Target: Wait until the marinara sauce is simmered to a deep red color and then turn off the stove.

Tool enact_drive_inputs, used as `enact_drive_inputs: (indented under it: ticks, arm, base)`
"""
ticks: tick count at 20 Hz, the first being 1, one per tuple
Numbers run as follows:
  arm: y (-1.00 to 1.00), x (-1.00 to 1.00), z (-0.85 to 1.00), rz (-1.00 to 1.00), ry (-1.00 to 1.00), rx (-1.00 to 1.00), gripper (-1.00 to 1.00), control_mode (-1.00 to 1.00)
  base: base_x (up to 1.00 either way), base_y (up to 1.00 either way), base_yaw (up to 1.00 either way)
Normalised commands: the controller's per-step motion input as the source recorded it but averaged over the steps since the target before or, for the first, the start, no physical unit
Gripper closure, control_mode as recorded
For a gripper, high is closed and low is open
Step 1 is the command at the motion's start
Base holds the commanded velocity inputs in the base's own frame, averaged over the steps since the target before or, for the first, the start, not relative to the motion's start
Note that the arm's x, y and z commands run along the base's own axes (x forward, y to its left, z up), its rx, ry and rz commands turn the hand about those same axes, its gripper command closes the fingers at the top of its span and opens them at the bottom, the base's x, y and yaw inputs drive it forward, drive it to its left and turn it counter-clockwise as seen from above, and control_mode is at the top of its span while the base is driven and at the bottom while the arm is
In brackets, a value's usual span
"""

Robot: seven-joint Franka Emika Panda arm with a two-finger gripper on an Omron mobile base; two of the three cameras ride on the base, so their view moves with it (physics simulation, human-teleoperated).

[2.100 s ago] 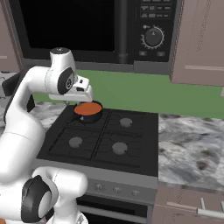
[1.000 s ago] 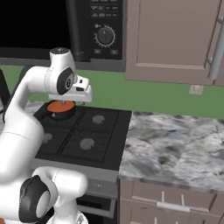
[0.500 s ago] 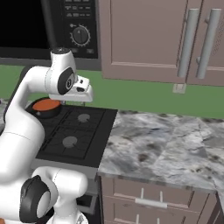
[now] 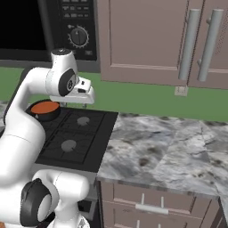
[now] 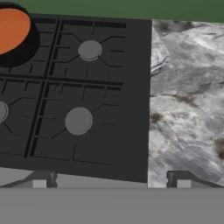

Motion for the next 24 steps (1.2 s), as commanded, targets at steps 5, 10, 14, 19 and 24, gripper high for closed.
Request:
enact_drive_inputs:
  ticks: [5,10,14,19,24]
  arm:
    - [0.0,0.0,0.0,0.0,0.0,0.0,-1.0,1.0]
    - [0.0,0.0,0.0,0.0,0.0,0.0,-1.0,1.0]
    - [0.0,0.0,0.0,0.0,0.0,0.0,-1.0,1.0]
    - [0.13,-0.28,-0.3,0.07,0.0,-0.01,-1.0,-1.0]
    - [0.65,-0.59,-0.48,0.17,-0.02,-0.11,-1.0,-1.0]
  base:
    - [0.3,-0.03,0.0]
    - [0.01,0.0,0.0]
    - [0.0,0.0,0.0]
    - [0.0,0.0,0.0]
    - [0.0,0.0,0.0]
